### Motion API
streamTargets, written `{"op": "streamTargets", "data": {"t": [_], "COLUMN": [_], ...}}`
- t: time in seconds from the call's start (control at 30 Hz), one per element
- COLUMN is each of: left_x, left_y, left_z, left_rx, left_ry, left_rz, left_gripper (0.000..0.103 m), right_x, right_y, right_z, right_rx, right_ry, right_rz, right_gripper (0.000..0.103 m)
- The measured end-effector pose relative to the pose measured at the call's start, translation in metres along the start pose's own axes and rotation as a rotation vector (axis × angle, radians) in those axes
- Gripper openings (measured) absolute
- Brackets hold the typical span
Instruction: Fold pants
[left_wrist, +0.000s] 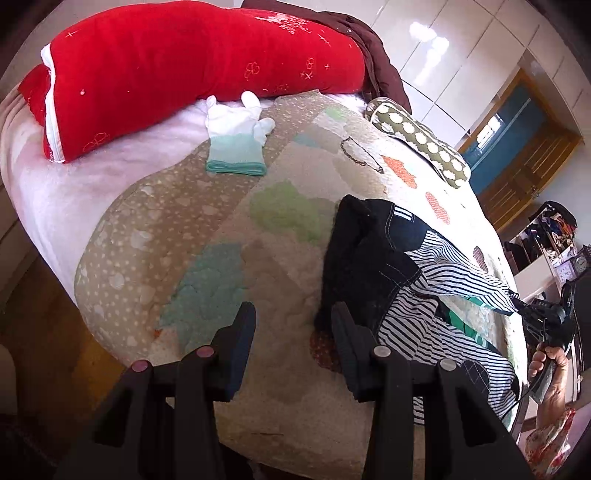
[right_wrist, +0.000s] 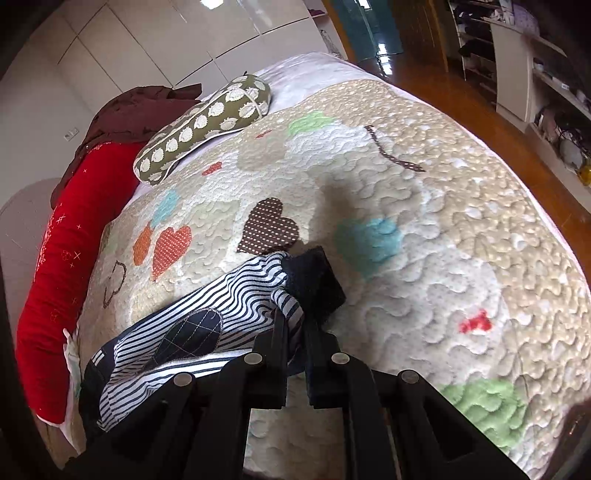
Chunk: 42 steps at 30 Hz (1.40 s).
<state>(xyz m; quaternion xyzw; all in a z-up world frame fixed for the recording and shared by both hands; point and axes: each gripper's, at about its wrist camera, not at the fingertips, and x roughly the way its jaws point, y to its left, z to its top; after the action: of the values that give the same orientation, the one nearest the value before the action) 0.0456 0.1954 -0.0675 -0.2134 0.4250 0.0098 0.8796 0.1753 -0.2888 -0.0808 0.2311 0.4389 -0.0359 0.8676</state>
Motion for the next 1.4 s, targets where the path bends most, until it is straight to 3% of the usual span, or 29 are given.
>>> {"op": "streamTargets", "data": {"t": [0.13,0.17,0.2,0.23,0.27,0.4,0.47,0.53,0.67,0.83,0.97,1.17,1.27,1.4], "left_x": [-0.01,-0.012,-0.014,-0.017,-0.019,-0.02,-0.014,-0.003,0.042,0.113,0.143,0.139,0.119,0.064], "left_y": [-0.013,-0.015,-0.016,-0.018,-0.02,-0.038,-0.061,-0.088,-0.145,-0.189,-0.186,-0.18,-0.181,-0.181], "left_z": [-0.006,-0.007,-0.008,-0.01,-0.01,-0.005,0.005,0.016,0.039,0.042,0.018,0.002,0.006,0.0], "left_rx": [0.036,0.041,0.043,0.047,0.052,0.075,0.107,0.15,0.242,0.338,0.388,0.427,0.406,0.399], "left_ry": [-0.006,-0.007,-0.008,-0.01,-0.013,-0.012,-0.009,-0.011,0.011,0.087,0.156,0.126,0.115,0.023], "left_rz": [-0.012,-0.013,-0.013,-0.011,-0.008,-0.011,-0.044,-0.069,-0.085,0.011,0.075,0.088,0.062,0.039], "left_gripper": [0.044,0.048,0.049,0.049,0.049,0.049,0.052,0.063,0.064,0.064,0.064,0.064,0.064,0.064], "right_x": [-0.013,-0.011,-0.01,-0.012,-0.02,-0.066,-0.075,-0.066,-0.017,0.037,0.037,0.005,-0.003,-0.042], "right_y": [-0.034,-0.04,-0.046,-0.051,-0.054,-0.043,-0.021,0.008,0.065,0.098,0.095,0.048,0.025,0.007], "right_z": [-0.019,-0.023,-0.027,-0.031,-0.036,-0.046,-0.045,-0.041,-0.037,-0.049,-0.079,-0.108,-0.11,-0.115], "right_rx": [0.047,0.048,0.046,0.056,0.073,0.07,0.025,-0.032,-0.108,-0.114,-0.198,-0.251,-0.188,-0.159], "right_ry": [0.01,0.027,0.04,0.04,0.022,-0.134,-0.162,-0.115,0.02,0.146,0.177,0.133,0.137,0.049], "right_rz": [-0.025,-0.037,-0.053,-0.078,-0.089,-0.099,-0.05,0.03,0.117,0.195,0.175,0.133,0.152,0.135], "right_gripper": [0.009,0.014,0.023,0.042,0.048,0.048,0.047,0.04,0.038,0.032,0.032,0.03,0.03,0.035]}}
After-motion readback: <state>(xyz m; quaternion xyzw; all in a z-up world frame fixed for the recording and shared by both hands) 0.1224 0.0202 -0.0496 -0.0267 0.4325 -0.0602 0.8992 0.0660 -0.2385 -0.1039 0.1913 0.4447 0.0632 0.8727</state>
